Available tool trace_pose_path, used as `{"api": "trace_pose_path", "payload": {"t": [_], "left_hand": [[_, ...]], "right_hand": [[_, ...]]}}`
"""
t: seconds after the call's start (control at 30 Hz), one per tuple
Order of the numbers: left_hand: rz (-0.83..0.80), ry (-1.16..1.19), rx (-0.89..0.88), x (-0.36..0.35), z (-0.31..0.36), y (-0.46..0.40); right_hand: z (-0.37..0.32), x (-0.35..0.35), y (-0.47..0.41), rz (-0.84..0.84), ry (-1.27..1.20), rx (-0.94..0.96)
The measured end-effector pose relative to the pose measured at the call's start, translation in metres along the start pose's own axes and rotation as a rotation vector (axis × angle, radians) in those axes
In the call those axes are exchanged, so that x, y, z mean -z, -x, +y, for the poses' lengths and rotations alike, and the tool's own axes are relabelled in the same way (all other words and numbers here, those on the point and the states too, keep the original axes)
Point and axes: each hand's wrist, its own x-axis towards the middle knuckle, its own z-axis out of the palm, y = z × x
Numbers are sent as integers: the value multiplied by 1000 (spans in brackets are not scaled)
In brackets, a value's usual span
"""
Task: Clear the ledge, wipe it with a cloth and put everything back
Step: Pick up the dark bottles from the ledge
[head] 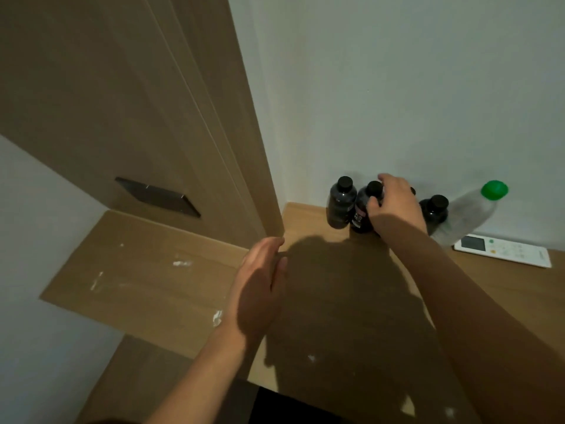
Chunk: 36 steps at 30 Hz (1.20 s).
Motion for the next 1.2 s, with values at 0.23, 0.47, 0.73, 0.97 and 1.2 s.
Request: {"api": "trace_pose_path", "payload": {"t": [0.23, 0.47, 0.73, 0.97, 1.2], "left_hand": [[-2, 30, -93, -12, 13, -41], [-56, 137, -206, -25, 40, -106], [-269, -89, -109, -88, 47, -178], [-310, -262, -45, -123, 30, -196], [-277, -133, -94, -88, 39, -173]], "right_hand": [[9, -32, -42, -71, 194, -27], [10, -35, -16, -113, 156, -59], [11, -7, 63, -1, -65, -173], [21, 2, 90, -27, -112, -259], [16, 14, 97, 64, -133, -273]]}}
